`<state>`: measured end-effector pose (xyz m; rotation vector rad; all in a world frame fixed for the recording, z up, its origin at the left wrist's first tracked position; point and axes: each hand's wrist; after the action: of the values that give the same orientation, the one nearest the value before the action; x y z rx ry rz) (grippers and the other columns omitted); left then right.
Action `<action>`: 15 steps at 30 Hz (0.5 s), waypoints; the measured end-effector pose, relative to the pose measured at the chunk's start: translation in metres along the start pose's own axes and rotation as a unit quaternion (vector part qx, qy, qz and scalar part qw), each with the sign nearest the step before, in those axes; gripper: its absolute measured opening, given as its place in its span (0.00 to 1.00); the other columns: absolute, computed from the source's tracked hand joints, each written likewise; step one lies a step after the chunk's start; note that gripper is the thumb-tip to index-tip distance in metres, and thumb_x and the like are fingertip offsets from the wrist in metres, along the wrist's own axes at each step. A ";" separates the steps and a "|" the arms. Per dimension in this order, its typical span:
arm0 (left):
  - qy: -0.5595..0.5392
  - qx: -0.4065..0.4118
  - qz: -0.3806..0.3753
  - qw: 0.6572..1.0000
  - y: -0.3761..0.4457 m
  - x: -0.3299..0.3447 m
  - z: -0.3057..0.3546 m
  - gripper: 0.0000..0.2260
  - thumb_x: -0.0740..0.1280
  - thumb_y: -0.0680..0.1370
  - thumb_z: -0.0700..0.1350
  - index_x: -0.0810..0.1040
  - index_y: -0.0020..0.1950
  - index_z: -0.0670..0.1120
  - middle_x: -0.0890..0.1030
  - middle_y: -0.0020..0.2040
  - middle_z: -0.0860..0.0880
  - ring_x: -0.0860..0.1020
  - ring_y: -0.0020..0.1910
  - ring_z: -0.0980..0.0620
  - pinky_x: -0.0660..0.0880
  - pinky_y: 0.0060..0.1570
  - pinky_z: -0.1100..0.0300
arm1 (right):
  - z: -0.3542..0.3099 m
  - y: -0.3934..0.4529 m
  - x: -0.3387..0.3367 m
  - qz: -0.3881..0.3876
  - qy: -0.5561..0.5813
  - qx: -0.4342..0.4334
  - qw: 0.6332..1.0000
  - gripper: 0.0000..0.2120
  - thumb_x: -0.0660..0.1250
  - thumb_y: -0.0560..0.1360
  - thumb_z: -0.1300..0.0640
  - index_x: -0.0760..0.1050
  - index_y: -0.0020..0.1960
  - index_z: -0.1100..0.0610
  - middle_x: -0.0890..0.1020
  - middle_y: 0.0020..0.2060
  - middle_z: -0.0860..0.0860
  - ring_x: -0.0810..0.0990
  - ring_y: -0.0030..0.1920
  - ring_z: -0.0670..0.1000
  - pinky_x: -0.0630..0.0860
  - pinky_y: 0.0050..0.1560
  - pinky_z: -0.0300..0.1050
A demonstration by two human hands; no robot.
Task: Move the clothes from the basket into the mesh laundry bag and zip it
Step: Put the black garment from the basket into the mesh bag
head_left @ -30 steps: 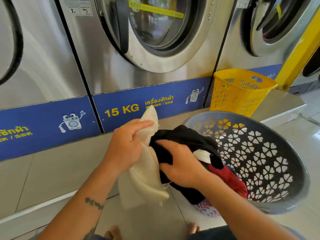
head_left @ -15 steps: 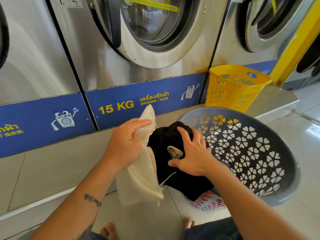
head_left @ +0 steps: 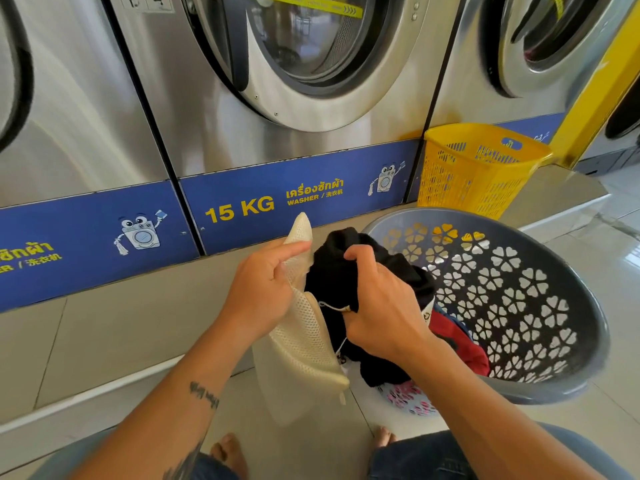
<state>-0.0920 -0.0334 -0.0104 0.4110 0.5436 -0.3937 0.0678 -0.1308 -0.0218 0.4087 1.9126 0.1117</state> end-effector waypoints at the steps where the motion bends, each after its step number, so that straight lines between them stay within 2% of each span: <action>1: -0.006 0.001 -0.001 1.000 0.000 0.000 0.000 0.24 0.54 0.79 0.32 0.78 0.65 0.53 0.74 0.68 0.56 0.69 0.68 0.58 0.63 0.62 0.73 | 0.000 -0.002 0.000 -0.021 0.006 -0.008 1.000 0.32 0.72 0.66 0.57 0.61 0.66 0.51 0.78 0.46 0.48 0.77 0.47 0.52 0.69 0.43 0.45; 3: -0.025 0.009 -0.007 1.000 -0.002 -0.001 0.000 0.24 0.55 0.79 0.32 0.78 0.65 0.54 0.75 0.67 0.57 0.69 0.67 0.61 0.62 0.59 0.77 | 0.001 -0.006 0.004 -0.066 -0.041 -0.056 0.995 0.31 0.72 0.67 0.53 0.65 0.67 0.49 0.79 0.52 0.47 0.76 0.56 0.52 0.66 0.57 0.46; 5: -0.050 0.021 -0.017 0.998 -0.006 0.000 0.003 0.23 0.54 0.79 0.32 0.79 0.64 0.53 0.77 0.63 0.59 0.71 0.64 0.65 0.63 0.58 0.79 | 0.002 -0.011 0.013 -0.130 -0.112 -0.123 0.977 0.30 0.69 0.67 0.47 0.69 0.69 0.45 0.77 0.63 0.44 0.68 0.70 0.51 0.54 0.72 0.55; 7: -0.061 0.024 -0.016 0.998 -0.011 0.001 0.006 0.24 0.54 0.80 0.31 0.79 0.63 0.53 0.76 0.59 0.65 0.71 0.59 0.73 0.63 0.55 0.80 | 0.004 -0.014 0.018 -0.189 -0.142 -0.145 0.961 0.32 0.68 0.69 0.43 0.68 0.72 0.42 0.69 0.73 0.45 0.56 0.77 0.53 0.41 0.76 0.65; 8: -0.061 0.020 -0.009 0.998 -0.013 0.001 0.006 0.23 0.54 0.80 0.31 0.79 0.63 0.53 0.75 0.58 0.66 0.70 0.58 0.75 0.64 0.55 0.80 | 0.006 -0.014 0.016 -0.195 -0.128 -0.137 0.963 0.34 0.68 0.68 0.43 0.66 0.74 0.41 0.65 0.75 0.46 0.52 0.79 0.53 0.40 0.76 0.67; 11: -0.060 -0.006 0.020 0.998 -0.013 -0.001 0.002 0.23 0.54 0.80 0.32 0.79 0.63 0.55 0.76 0.62 0.61 0.71 0.60 0.68 0.64 0.56 0.81 | 0.020 -0.009 0.004 -0.119 -0.051 -0.083 0.988 0.45 0.72 0.64 0.42 0.57 0.77 0.37 0.54 0.79 0.48 0.44 0.80 0.56 0.48 0.77 0.66; 13: -0.059 -0.028 0.022 0.998 -0.012 -0.003 -0.001 0.23 0.54 0.81 0.34 0.78 0.64 0.56 0.74 0.64 0.59 0.67 0.65 0.64 0.61 0.53 0.84 | 0.033 -0.005 -0.002 -0.124 -0.054 0.000 0.991 0.53 0.73 0.62 0.38 0.46 0.78 0.35 0.45 0.79 0.49 0.38 0.80 0.60 0.48 0.76 0.69; 14: -0.059 -0.034 0.021 0.997 -0.011 -0.003 -0.001 0.23 0.54 0.81 0.34 0.78 0.64 0.56 0.73 0.66 0.59 0.67 0.66 0.64 0.59 0.53 0.84 | 0.039 -0.004 -0.002 -0.152 -0.049 0.043 0.986 0.55 0.74 0.62 0.37 0.42 0.78 0.35 0.45 0.78 0.50 0.40 0.80 0.63 0.51 0.75 0.70; 15: -0.058 -0.036 0.021 0.997 -0.010 -0.003 0.000 0.22 0.54 0.81 0.34 0.78 0.65 0.56 0.73 0.67 0.58 0.66 0.67 0.63 0.58 0.53 0.83 | 0.044 -0.003 -0.001 -0.180 -0.031 0.072 0.981 0.54 0.74 0.62 0.37 0.42 0.77 0.35 0.50 0.77 0.52 0.48 0.79 0.65 0.58 0.73 0.68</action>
<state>-0.0992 -0.0410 -0.0117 0.3274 0.4348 -0.3545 0.1078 -0.1389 -0.0386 0.1532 1.9075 -0.2761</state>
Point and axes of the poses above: each hand's wrist, its own y-axis towards the middle knuckle, its own x-axis out of the palm, z = x × y
